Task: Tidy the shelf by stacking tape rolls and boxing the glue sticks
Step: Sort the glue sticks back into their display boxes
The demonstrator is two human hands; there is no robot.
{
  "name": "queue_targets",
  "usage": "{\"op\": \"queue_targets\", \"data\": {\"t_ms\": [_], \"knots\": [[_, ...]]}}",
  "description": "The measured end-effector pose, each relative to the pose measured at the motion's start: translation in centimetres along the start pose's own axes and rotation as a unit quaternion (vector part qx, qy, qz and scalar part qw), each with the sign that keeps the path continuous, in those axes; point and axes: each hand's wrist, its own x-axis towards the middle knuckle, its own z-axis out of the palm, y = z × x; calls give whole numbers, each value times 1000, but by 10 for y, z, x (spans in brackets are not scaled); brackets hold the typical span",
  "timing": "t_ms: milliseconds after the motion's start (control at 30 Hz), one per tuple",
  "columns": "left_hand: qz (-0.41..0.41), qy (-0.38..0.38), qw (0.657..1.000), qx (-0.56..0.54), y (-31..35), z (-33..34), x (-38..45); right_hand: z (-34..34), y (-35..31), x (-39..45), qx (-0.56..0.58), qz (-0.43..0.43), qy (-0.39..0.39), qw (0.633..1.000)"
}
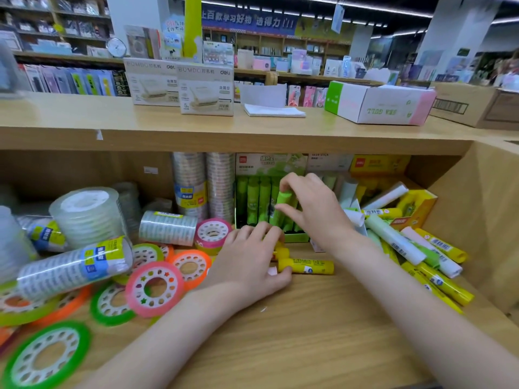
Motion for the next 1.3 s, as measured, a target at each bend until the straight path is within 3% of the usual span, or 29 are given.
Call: {"op": "queue_targets", "data": {"t_ms": [167, 300, 433, 467, 567, 667, 800, 1000, 1200, 1300], "knots": [[-3, -3, 1000, -1, 0, 0, 0, 7, 7, 2, -66, -12, 52, 996], [-4, -13, 1000, -8, 2, -2, 0, 6, 7, 0, -74, -5, 25, 997], [3, -10, 1000, -2, 2, -2, -1, -7, 5, -14, -60, 45, -126, 989], [5, -9, 1000, -2, 2, -2, -1, -11, 4, -21, -23, 60, -134, 989], [8, -13, 1000, -10, 2, -3, -2, -36, 7, -46, 80, 104, -15, 991], [4, -17, 1000, -10, 4, -4, -3, -63, 36, -67, -33, 101, 60, 992], [3, 10, 1000, -2, 4, -1, -2, -99, 73, -100, -124, 284, 1, 951], [1, 11, 1000, 5, 4, 0, 0, -106, 80, -121, -63, 351, -82, 931], [0, 29, 1000, -1, 6, 1, 0, -96, 81, -129, -11, 350, -24, 936], [-4, 16, 1000, 11, 7, -1, -1, -90, 82, -132, -18, 341, 59, 938]]}}
